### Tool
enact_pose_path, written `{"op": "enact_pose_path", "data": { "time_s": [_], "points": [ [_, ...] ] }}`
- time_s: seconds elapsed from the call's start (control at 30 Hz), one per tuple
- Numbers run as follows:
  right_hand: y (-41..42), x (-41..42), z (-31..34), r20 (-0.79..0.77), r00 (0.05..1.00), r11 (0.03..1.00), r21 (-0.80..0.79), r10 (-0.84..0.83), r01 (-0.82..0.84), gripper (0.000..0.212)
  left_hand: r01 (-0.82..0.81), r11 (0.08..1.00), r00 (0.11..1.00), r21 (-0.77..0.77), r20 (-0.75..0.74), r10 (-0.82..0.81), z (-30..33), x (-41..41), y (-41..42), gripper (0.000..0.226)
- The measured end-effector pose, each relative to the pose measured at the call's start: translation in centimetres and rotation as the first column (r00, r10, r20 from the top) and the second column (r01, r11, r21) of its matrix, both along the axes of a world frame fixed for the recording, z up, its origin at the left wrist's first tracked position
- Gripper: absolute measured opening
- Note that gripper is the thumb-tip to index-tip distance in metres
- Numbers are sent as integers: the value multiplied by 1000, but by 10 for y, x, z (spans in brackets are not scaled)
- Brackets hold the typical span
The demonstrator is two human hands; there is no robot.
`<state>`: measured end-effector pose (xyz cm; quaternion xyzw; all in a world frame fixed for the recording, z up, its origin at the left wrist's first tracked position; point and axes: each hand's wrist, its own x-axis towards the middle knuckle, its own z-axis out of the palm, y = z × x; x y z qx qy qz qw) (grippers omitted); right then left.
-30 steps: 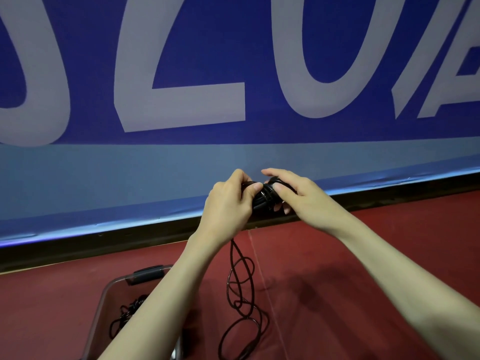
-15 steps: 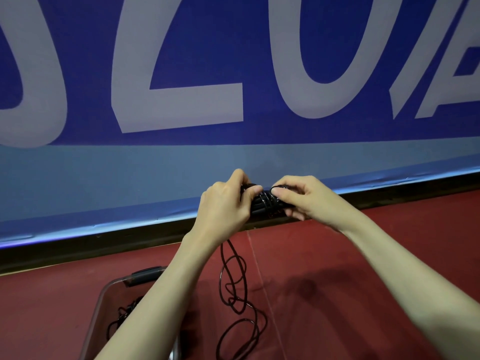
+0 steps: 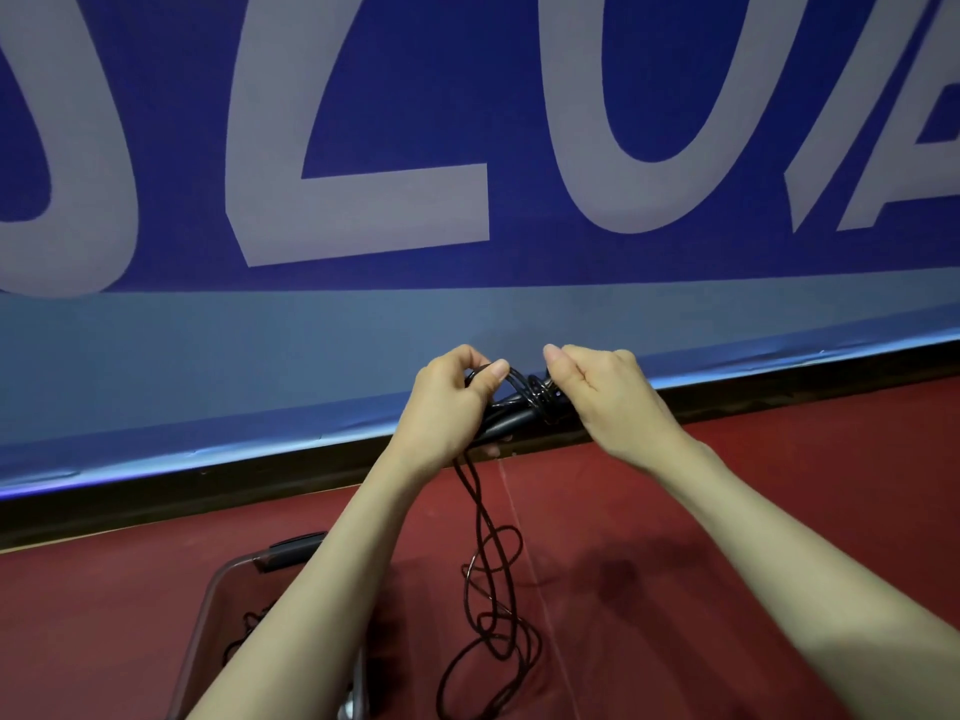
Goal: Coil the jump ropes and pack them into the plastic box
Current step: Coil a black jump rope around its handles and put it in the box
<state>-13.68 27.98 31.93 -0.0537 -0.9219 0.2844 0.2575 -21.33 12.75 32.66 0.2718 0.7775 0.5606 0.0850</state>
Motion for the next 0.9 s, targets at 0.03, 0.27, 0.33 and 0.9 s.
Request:
{"op": "enact_pose_path", "data": {
  "time_s": [0.03,0.27,0.33,0.9],
  "points": [
    [1,0,1,-12,1000,999,-28,28,-28,48,12,1000,999,9,35,-13,0,0,0,22],
    [0,2,-1,20,987,968,-202,158,-150,46,-202,977,972,68,-110,209,-8,-3,3,21],
    [0,2,-1,51,982,957,-237,184,-167,45,-206,974,973,91,-89,214,-8,-4,2,20],
    [-2,-8,21,-245,967,575,-803,-77,-158,37,292,921,815,259,437,-381,-24,18,28,41]
  ]
}}
